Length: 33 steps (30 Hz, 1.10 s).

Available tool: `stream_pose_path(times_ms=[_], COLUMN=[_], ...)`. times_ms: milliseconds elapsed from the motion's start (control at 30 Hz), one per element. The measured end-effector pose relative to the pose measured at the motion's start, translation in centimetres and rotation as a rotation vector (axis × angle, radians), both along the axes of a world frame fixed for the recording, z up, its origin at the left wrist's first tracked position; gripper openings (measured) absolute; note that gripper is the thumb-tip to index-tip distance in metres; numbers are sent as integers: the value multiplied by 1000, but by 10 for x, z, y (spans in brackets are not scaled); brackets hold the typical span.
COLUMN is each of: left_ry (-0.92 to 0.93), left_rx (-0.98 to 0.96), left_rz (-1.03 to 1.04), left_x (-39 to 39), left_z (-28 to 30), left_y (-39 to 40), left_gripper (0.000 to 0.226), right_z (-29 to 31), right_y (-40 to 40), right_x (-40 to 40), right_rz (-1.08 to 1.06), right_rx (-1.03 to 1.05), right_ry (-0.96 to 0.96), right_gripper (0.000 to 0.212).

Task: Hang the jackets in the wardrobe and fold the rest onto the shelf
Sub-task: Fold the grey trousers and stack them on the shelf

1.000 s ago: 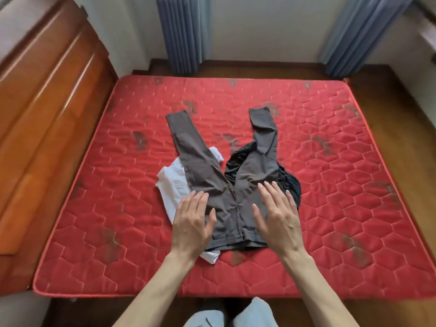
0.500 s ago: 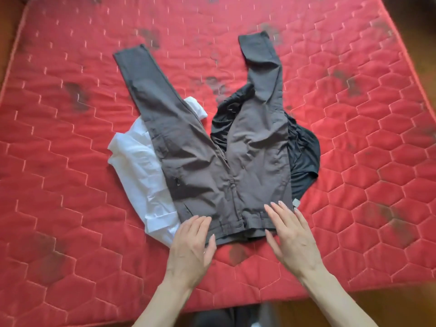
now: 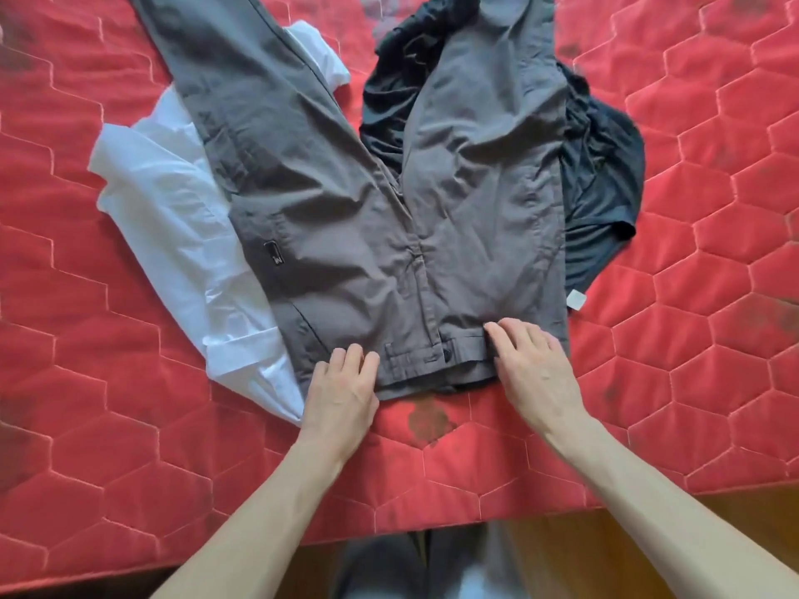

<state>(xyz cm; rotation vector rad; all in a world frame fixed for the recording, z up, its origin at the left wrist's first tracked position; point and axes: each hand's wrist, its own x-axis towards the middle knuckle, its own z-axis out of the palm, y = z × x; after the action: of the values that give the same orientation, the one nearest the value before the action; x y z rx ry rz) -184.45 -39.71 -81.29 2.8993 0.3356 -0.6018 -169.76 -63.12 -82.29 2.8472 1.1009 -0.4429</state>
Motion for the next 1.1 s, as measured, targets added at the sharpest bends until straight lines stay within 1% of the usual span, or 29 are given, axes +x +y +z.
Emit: stream_pose_path(times_ms=[67, 167, 200, 233, 300, 400, 533, 600, 633, 667, 733, 800, 833, 867, 900, 967, 1000, 1067, 1100], left_ry=[40, 149, 172, 175, 147, 4, -82, -76, -66, -42, 26, 89, 114, 124, 117, 96, 94, 126, 153], left_rx=[30, 57, 56, 58, 54, -18, -101, -78, -64, -48, 4, 55, 73, 84, 93, 81, 56, 3, -25], left_rz=[-10, -6, 12, 26, 7, -109, -229, -253, -252, -244, -224, -175, -147, -124, -111, -85, -67, -49, -46], left_x=[2, 6, 6, 6, 3, -13, -27, -30, -31, -32, -32, -28, -25, -22, -19, -15, -14, -11, -9], left_z=[-3, -4, -4, -3, 0, 4, 5, 3, 0, -2, -5, -6, -4, -3, -3, 1, 5, 16, 23], left_y=[1, 4, 6, 8, 15, 28, 32, 30, 29, 27, 27, 26, 26, 25, 24, 23, 24, 29, 33], left_gripper=[40, 62, 64, 61, 51, 44, 37, 24, 20, 25, 48, 70, 73, 71, 66, 57, 56, 59, 58], right_z=[-1, 0, 2, 2, 6, 13, 7, 1, -2, -5, -7, -10, -10, -10, -8, -2, 2, 9, 14], right_y=[5, 10, 10, 9, 3, -12, -33, -43, -48, -53, -60, -58, -54, -49, -43, -33, -29, -24, -24], right_x=[2, 6, 8, 11, 19, 30, 32, 31, 31, 29, 27, 26, 27, 27, 28, 32, 35, 42, 45], right_rz=[17, 52, 72, 87, 79, 132, 195, 188, 182, 176, 181, 184, 178, 176, 183, 205, 204, 190, 189], right_rx=[-42, -103, -115, -119, -104, -52, 13, 47, 65, 74, 56, 18, 0, -25, -55, -102, -109, -118, -124], right_ry=[-19, -25, -18, -10, 15, -28, -63, -37, -11, 21, 56, 18, -6, -24, -37, -54, -60, -56, -40], right_gripper=[48, 49, 49, 47, 38, 43, 35, 43, 48, 52, 58, 58, 58, 57, 54, 36, 28, 20, 21])
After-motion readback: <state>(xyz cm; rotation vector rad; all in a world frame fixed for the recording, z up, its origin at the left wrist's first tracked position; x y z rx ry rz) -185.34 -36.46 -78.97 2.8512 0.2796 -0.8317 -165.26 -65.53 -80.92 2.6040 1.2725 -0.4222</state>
